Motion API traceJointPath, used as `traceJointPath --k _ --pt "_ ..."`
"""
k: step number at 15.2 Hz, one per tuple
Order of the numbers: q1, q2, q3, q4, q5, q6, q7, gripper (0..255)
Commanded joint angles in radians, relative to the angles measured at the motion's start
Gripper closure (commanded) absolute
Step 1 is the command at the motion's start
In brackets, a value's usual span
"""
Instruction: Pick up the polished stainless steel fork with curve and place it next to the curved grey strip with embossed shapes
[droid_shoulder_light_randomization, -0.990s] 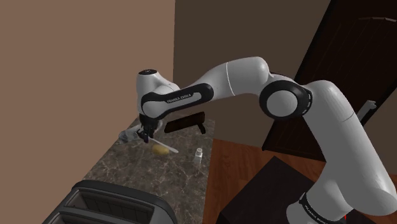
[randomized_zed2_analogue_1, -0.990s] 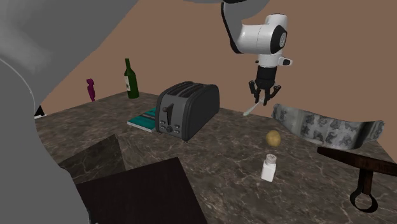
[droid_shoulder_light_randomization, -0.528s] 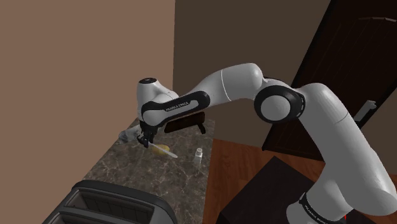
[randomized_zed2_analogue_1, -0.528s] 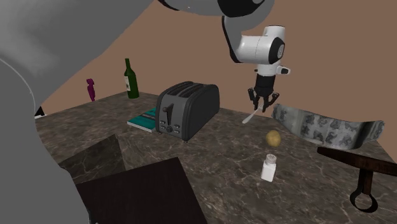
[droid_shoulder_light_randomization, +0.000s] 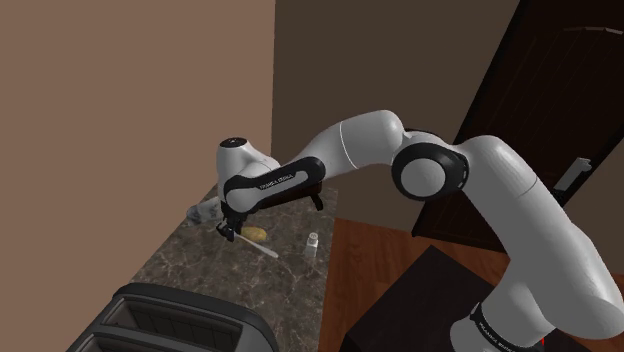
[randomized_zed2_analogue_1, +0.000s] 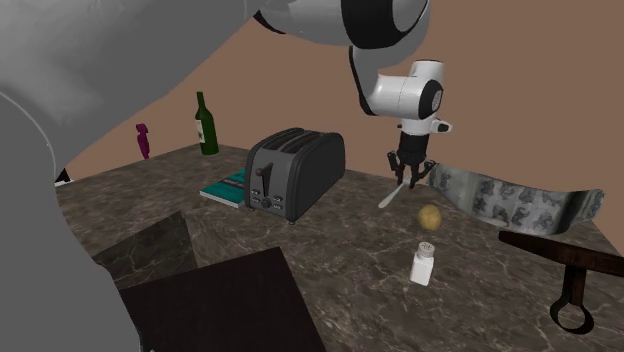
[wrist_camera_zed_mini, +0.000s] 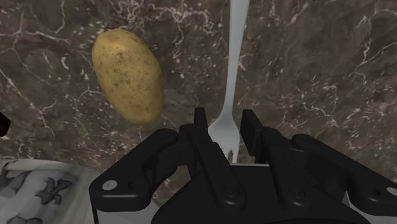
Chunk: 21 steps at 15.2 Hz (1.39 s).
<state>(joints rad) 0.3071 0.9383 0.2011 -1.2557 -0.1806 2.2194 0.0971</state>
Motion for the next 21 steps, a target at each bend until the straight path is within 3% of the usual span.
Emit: traceJointPath --k 1,21 --pt "0.000 0.017 -0.002 0.000 -0.002 0.017 0.000 255" --pt "0.016 0.184 -0.021 0.080 -0.016 0.106 0.001 255"
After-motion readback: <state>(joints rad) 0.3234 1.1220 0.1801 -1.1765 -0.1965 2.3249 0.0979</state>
